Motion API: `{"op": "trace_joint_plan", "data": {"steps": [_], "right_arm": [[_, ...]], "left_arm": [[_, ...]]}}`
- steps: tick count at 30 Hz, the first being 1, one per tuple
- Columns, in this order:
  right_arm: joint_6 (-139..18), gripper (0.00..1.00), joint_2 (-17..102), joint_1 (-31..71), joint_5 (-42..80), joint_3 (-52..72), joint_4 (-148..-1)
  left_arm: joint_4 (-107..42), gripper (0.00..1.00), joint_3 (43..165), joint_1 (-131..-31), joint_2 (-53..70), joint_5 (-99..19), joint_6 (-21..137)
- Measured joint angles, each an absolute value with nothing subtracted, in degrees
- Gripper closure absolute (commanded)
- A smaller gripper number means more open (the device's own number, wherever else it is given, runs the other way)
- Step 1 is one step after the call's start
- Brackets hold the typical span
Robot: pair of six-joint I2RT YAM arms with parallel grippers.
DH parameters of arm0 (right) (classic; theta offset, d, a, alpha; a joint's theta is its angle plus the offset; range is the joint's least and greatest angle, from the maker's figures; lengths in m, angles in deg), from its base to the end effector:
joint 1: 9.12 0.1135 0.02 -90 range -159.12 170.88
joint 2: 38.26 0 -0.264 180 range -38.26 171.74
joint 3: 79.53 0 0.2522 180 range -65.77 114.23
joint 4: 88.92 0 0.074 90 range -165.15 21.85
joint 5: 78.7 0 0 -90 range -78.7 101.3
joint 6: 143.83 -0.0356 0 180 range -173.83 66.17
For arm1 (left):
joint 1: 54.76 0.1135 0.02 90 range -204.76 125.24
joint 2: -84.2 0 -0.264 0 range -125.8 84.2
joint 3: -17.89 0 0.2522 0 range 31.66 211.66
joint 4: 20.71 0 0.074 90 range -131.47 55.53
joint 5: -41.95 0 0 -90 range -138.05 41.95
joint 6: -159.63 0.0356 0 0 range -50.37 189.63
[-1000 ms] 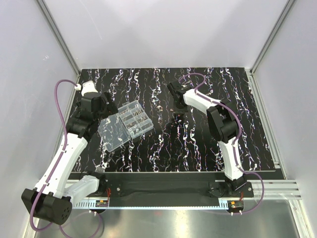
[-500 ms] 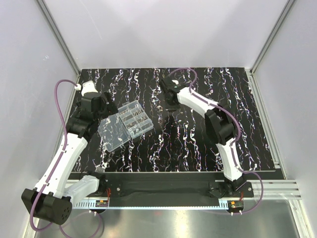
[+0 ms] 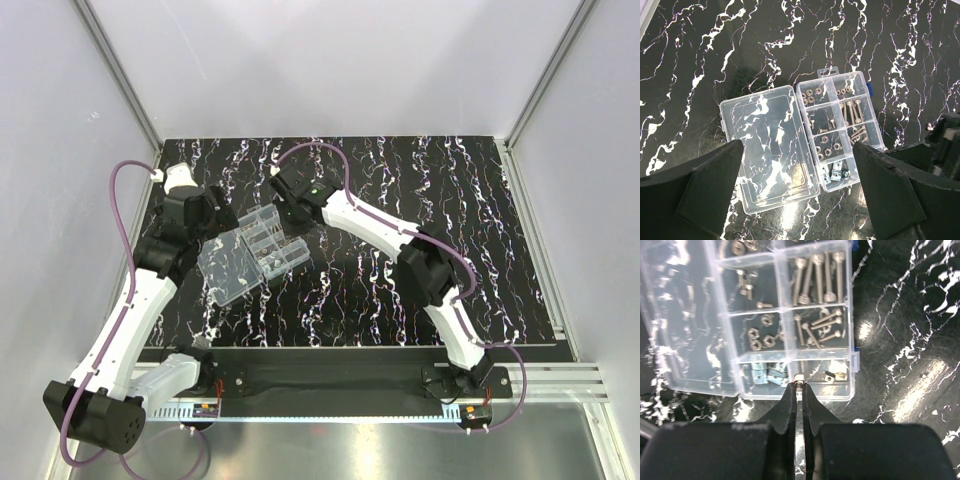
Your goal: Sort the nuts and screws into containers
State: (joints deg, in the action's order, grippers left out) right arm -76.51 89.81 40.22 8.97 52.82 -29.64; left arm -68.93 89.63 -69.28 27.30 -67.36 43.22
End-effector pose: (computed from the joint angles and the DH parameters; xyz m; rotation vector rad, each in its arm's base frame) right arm 0.3250 0.3762 0.2504 -0.5810 2.5240 0.4375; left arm 0.2057 -0.0411 0.3401 -0.4106 2.0772 -0.0610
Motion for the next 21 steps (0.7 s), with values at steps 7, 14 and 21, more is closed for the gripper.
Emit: {"op": "trace_joint_plan", "data": {"steps": [7, 14, 21], "right_arm": [[-76.6, 0.99, 92.1, 39.9, 8.9, 51.9, -27.9], [-76.6, 0.89, 92.2, 39.9, 8.9, 50.5, -27.3], [-76.7, 0.63, 93.1, 39.9, 8.9, 51.0, -27.3]], "left_arm": [[-68.9, 0.01, 89.6, -69.3, 27.6, -67.4, 43.2], [-68.9, 0.01, 89.6, -69.3, 27.6, -67.4, 43.2], [-68.9, 0.01, 89.6, -69.3, 27.6, -67.4, 43.2]]}}
